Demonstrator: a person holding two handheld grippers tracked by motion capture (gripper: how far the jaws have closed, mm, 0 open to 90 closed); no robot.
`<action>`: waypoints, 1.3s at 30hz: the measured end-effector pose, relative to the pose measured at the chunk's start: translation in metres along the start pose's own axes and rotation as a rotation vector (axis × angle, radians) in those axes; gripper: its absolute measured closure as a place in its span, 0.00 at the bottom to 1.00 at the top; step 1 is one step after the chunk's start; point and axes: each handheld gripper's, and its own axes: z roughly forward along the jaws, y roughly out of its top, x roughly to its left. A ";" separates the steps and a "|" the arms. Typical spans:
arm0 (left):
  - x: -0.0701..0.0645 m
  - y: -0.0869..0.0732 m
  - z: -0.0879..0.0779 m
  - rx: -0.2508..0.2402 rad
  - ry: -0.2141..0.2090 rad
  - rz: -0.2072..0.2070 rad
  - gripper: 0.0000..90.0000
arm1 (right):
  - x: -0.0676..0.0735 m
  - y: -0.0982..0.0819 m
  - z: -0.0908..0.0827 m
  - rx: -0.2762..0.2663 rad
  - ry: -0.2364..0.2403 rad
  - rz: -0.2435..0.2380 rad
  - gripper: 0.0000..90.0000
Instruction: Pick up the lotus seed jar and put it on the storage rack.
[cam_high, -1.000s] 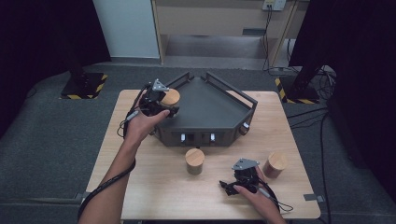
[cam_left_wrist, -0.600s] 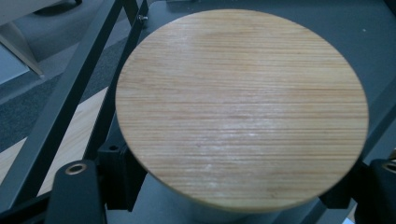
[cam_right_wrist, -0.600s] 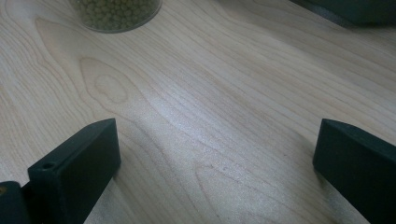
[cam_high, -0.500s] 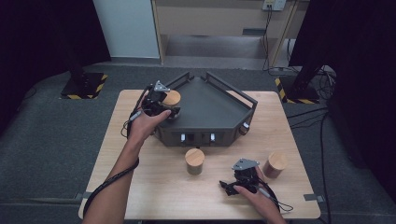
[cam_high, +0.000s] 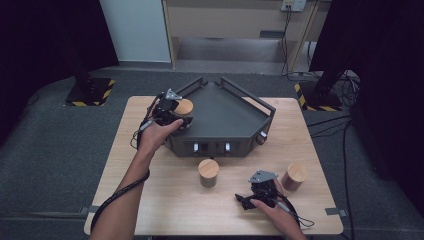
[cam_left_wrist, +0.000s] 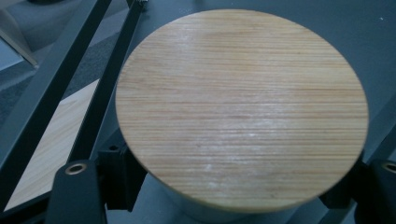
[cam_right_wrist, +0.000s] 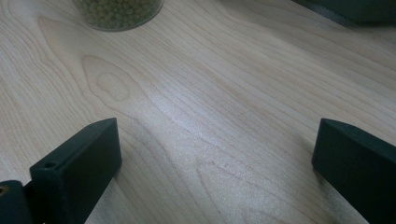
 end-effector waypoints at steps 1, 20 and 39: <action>0.000 0.000 0.000 -0.001 0.000 0.000 0.27 | 0.000 0.000 0.000 0.000 0.000 0.000 0.02; 0.008 -0.007 0.004 -0.013 -0.014 -0.032 0.27 | 0.000 0.000 0.000 0.000 0.000 0.000 0.02; -0.005 -0.014 -0.002 -0.026 0.029 0.000 0.10 | 0.000 0.000 0.000 0.000 0.000 0.000 0.02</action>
